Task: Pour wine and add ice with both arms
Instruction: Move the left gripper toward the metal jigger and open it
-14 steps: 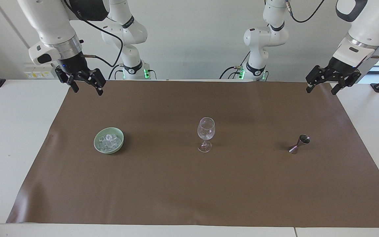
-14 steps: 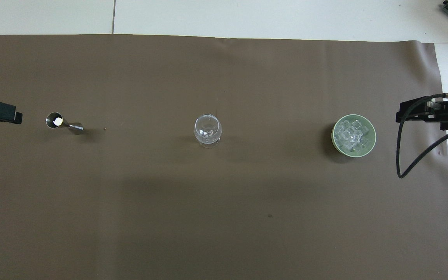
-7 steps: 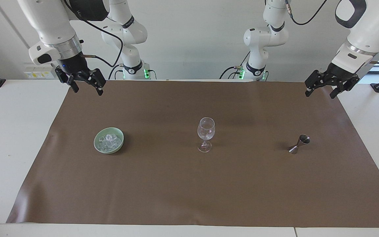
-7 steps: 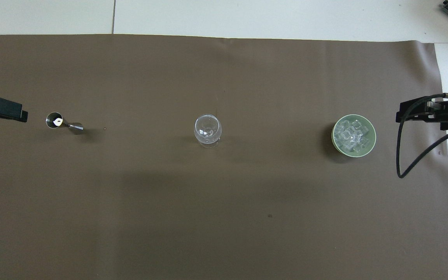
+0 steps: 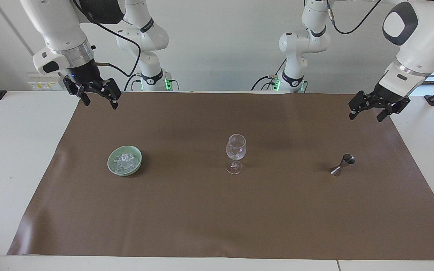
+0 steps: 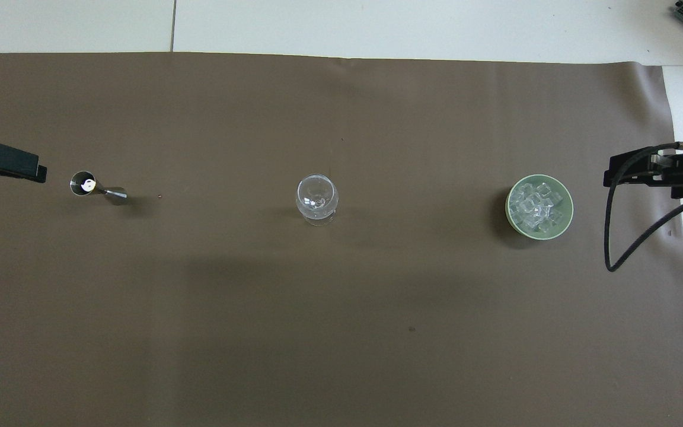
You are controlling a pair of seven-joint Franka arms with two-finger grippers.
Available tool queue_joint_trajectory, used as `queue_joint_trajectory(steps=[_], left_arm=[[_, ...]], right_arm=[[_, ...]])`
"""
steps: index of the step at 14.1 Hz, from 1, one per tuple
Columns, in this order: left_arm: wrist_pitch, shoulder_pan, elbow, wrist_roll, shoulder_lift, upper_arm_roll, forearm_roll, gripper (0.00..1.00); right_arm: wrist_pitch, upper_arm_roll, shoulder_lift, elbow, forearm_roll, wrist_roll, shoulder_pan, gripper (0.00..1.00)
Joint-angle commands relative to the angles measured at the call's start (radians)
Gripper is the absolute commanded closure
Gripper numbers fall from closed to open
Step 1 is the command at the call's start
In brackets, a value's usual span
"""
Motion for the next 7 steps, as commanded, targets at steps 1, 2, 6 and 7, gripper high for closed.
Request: queue_joint_trajectory(steps=[1,2,6,7], left_arm=[[0.03,0.013,-0.01,-0.087,0.033,0.004,-0.043,0.0],[0.032,0.019,-0.01,-0.144,0.039,0.007,-0.072,0.0],[0.052,0.062,-0.01,-0.329,0.085,0.007,-0.142,0.0],[0.056,0.088,-0.01,-0.36,0.097,0.007,-0.158,0.0]], right_arm=[[0.003,0.004,-0.006,-0.004,0.017,-0.023,-0.011,0.0],[0.003,0.004,-0.006,-0.004,0.017,-0.023,-0.011,0.0],[0.003,0.004,-0.006,-0.004,0.017,-0.024,-0.011,0.0],[0.003,0.004,-0.006,-0.004,0.017,-0.024,-0.011,0.0]])
